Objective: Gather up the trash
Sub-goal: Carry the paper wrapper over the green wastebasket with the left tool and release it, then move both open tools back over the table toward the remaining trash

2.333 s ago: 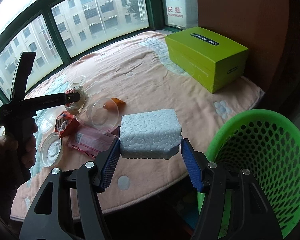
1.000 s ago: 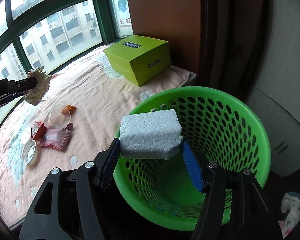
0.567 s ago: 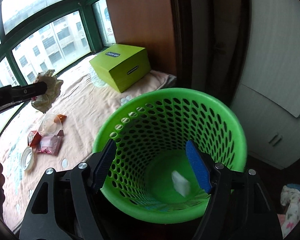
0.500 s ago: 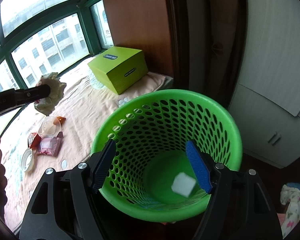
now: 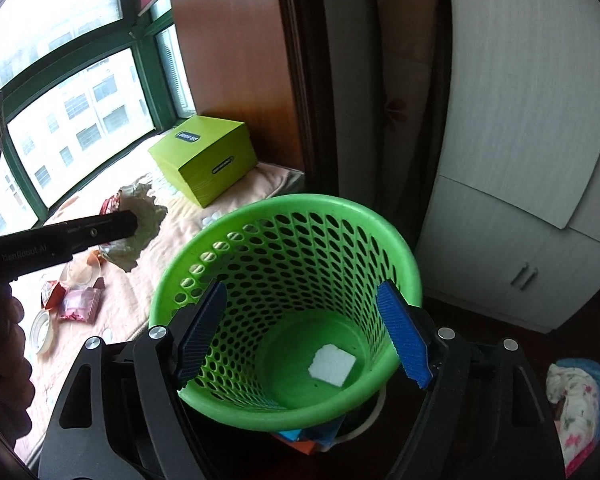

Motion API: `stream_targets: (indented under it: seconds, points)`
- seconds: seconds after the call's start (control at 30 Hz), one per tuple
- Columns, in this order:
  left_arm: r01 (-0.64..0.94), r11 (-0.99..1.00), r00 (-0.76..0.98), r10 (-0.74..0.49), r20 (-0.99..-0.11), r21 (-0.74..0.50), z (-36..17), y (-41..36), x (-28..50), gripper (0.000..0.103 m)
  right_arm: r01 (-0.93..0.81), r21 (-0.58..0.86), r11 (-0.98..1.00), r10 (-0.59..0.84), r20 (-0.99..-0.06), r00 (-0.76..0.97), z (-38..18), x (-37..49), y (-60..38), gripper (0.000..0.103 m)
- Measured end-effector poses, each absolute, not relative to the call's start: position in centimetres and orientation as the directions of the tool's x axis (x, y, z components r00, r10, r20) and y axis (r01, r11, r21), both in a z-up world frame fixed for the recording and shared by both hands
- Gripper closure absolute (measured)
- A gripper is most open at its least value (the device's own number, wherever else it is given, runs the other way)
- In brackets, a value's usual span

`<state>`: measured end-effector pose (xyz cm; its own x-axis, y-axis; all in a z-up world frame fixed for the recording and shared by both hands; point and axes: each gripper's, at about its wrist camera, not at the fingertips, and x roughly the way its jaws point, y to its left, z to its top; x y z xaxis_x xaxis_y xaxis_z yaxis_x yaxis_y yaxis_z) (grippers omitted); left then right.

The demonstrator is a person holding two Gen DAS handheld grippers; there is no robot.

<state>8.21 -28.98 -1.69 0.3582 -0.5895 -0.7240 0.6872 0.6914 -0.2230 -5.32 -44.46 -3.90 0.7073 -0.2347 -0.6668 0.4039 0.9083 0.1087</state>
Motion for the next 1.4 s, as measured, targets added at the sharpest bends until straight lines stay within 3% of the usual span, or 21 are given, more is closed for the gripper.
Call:
stream_targets:
  seconds: [0.1, 0.3, 0.53, 1.13, 1.4]
  points:
    - [0.699, 0.676, 0.343, -0.604, -0.719, -0.235, -1.7, -29.6, 7.8, 0.054, 0.412, 0.112, 0.904, -0.239, -0.667, 0.706, -3.9, -5.6, -44.9, 0.026]
    - [0.708, 0.66, 0.335, -0.625, -0.705, -0.249, -1.7, -29.9, 7.1, 0.032, 0.418, 0.114, 0.901, -0.243, -0.665, 0.707, -3.8, -5.9, -45.0, 0.026]
    - [0.678, 0.692, 0.369, -0.611, -0.7, -0.247, -1.2, -28.5, 7.4, 0.032, 0.39, 0.12, 0.913, -0.219, -0.662, 0.717, -3.6, -5.5, -44.2, 0.025]
    - [0.421, 0.884, 0.528, -0.42, -0.738, -0.202, -2.0, -16.2, 10.8, 0.026, 0.237, 0.128, 0.963, -0.099, -0.65, 0.754, -2.2, -1.8, -39.1, 0.019]
    - [0.283, 0.943, 0.578, -0.313, -0.754, -0.174, -3.6, -8.7, 11.6, 0.016, 0.146, 0.128, 0.981, -0.029, -0.645, 0.764, -2.0, 0.3, -35.8, 0.017]
